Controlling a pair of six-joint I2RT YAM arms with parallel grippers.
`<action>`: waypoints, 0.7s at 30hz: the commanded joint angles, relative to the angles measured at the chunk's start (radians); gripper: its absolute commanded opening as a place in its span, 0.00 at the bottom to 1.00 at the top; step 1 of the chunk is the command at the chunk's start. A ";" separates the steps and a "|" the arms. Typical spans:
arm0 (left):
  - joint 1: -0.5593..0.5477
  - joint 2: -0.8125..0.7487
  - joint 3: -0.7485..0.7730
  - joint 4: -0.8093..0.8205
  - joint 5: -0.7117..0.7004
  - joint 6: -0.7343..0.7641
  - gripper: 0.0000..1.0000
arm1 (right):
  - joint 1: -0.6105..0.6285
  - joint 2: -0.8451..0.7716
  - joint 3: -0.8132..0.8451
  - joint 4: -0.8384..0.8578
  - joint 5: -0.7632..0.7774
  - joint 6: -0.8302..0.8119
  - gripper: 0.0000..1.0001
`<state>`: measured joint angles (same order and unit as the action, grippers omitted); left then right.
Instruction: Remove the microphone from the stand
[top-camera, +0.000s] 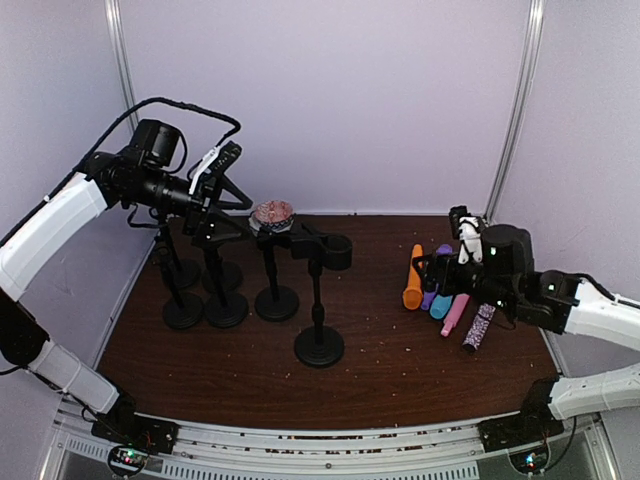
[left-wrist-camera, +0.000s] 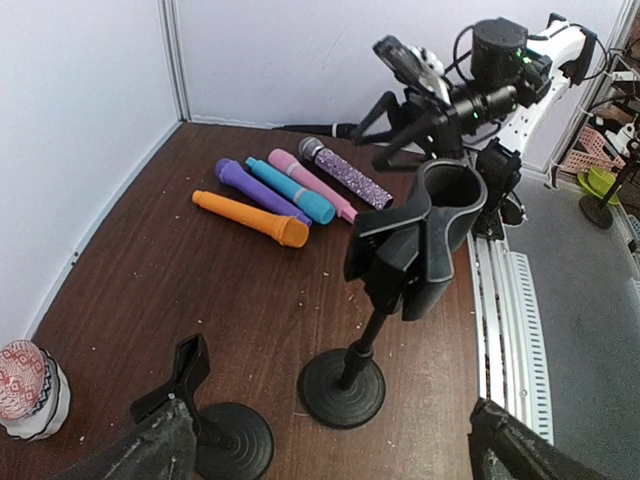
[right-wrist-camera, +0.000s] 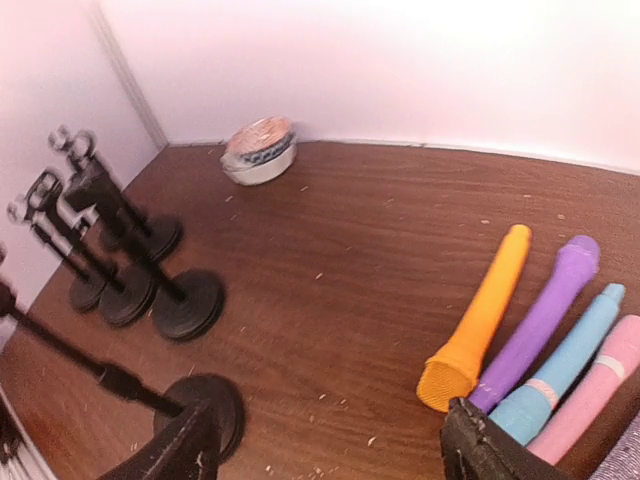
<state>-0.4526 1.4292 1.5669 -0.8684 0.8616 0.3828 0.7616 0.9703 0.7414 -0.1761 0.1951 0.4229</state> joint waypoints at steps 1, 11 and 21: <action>0.016 -0.023 -0.008 -0.001 0.042 -0.016 0.98 | 0.177 -0.004 -0.139 0.274 0.064 -0.179 0.76; 0.031 -0.041 -0.014 -0.014 0.045 -0.025 0.98 | 0.426 0.403 0.009 0.467 0.113 -0.281 0.73; 0.046 -0.066 -0.018 -0.059 0.041 -0.012 0.98 | 0.468 0.691 0.181 0.579 0.181 -0.288 0.63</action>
<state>-0.4171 1.3975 1.5593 -0.9039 0.8898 0.3676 1.2228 1.6051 0.8803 0.3248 0.2974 0.1429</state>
